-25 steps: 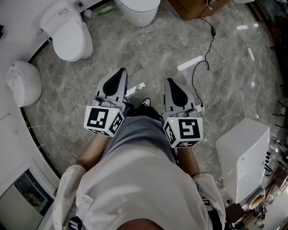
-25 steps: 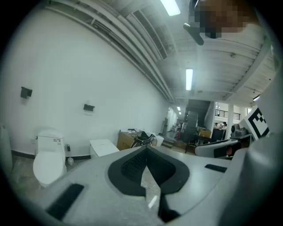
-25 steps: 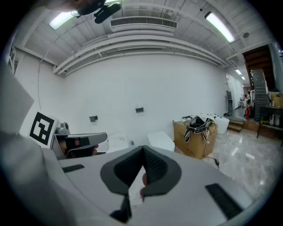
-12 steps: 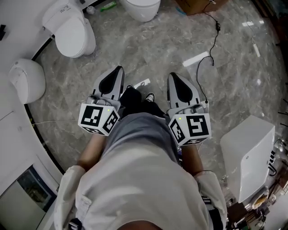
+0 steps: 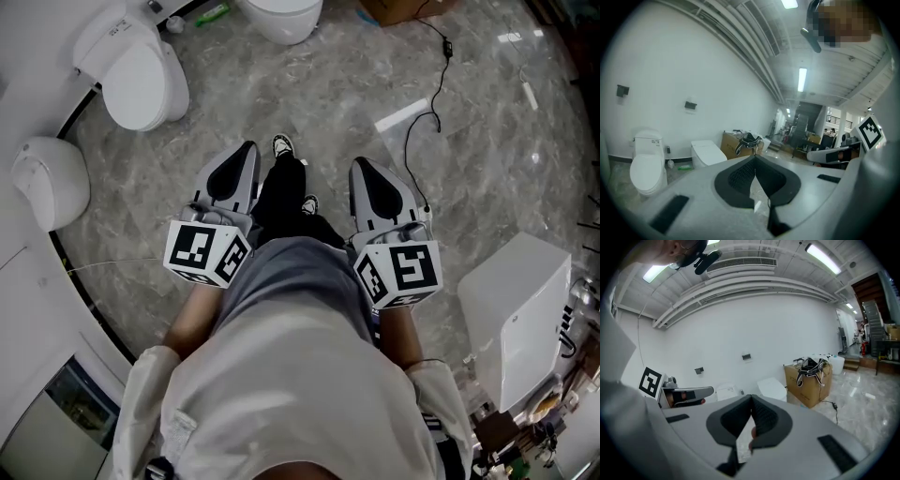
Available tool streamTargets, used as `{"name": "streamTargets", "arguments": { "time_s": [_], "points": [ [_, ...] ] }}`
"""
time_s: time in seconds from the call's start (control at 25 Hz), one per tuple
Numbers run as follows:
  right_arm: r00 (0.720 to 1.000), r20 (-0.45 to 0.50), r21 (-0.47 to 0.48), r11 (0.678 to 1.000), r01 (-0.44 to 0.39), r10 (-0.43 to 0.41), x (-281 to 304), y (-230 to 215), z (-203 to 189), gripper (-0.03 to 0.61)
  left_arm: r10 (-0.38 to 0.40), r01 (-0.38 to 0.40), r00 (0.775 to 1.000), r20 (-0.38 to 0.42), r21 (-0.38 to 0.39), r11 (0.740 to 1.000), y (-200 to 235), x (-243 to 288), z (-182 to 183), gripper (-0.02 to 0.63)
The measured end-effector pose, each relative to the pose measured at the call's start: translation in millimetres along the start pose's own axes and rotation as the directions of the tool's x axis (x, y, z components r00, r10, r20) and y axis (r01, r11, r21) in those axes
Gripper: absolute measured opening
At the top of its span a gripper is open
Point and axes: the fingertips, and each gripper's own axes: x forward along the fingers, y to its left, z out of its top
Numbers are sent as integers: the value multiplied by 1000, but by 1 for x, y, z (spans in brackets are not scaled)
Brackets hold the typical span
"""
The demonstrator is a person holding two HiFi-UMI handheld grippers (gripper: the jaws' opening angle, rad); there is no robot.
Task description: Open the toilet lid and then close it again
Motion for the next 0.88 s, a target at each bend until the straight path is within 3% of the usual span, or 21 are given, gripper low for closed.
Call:
{"name": "streamTargets", "arguments": {
  "time_s": [0.28, 0.88],
  "points": [
    [999, -38, -3, 1000, 21, -21, 43, -27, 21, 11, -48, 48, 999, -9, -9, 999, 8, 60, 18, 8],
    [992, -117, -13, 999, 43, -44, 171, -63, 79, 9, -99, 98, 995, -22, -39, 994, 81, 180, 77, 8]
  ]
}}
